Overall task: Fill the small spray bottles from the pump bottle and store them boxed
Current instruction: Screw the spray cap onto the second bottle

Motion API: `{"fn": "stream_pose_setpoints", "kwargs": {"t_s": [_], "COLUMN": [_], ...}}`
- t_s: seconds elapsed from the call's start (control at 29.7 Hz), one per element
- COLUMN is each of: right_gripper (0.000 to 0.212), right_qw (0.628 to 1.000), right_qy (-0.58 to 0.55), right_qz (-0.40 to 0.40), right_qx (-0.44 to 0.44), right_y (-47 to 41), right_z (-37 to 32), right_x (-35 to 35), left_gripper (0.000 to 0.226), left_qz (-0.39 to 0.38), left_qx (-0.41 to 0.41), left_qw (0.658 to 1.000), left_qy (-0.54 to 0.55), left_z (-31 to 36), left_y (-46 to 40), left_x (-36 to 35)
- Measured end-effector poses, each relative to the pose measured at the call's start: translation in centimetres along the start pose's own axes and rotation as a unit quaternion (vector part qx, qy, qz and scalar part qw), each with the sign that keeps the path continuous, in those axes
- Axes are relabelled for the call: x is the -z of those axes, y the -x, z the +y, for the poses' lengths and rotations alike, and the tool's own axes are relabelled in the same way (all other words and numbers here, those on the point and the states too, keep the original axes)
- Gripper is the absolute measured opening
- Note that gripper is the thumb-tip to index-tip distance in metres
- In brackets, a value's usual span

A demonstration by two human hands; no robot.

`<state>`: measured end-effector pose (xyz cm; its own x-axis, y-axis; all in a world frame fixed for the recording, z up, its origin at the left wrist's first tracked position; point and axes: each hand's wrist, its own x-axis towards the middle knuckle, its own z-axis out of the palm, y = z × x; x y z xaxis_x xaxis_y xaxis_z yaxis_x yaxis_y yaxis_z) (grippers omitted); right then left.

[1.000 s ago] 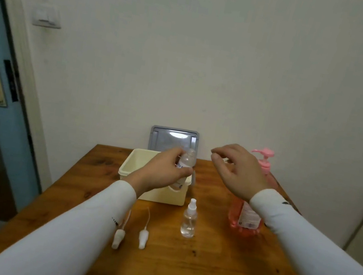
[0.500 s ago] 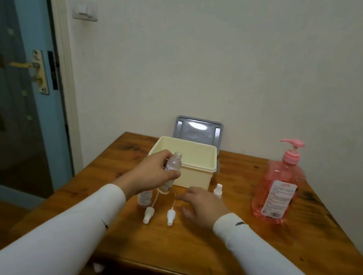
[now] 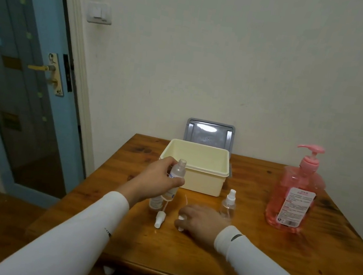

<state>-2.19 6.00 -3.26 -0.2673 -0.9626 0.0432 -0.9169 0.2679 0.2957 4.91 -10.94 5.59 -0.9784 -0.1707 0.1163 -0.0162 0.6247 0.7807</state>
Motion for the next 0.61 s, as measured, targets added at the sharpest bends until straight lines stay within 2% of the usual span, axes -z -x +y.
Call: {"fn": "stream_pose_setpoints", "kwargs": {"t_s": [0.24, 0.34, 0.4, 0.47, 0.61], "right_gripper": [0.029, 0.040, 0.033, 0.033, 0.029], "right_qw": [0.999, 0.993, 0.980, 0.953, 0.865], "right_qy": [-0.004, -0.021, -0.047, -0.130, -0.253], "right_qz": [0.031, 0.116, 0.191, 0.250, 0.349], "right_qx": [0.011, 0.001, -0.034, -0.112, -0.257], "right_y": [0.2, 0.5, 0.7, 1.0, 1.8], "right_z": [0.0, 0.5, 1.1, 1.6, 3.4], "right_x": [-0.3, -0.1, 1.1, 3.3, 7.6], "left_gripper": [0.037, 0.037, 0.037, 0.035, 0.037], "left_qz": [-0.005, -0.003, 0.002, 0.002, -0.003], "left_qx": [-0.003, -0.002, -0.001, -0.002, -0.001], "left_qw": [1.000, 1.000, 1.000, 1.000, 1.000], "left_qy": [0.004, 0.002, 0.001, 0.008, 0.011], "left_z": [-0.2, -0.4, -0.3, -0.2, 0.2], "left_y": [0.1, 0.0, -0.1, -0.2, -0.4], "left_x": [-0.2, 0.0, -0.1, -0.1, -0.4]}}
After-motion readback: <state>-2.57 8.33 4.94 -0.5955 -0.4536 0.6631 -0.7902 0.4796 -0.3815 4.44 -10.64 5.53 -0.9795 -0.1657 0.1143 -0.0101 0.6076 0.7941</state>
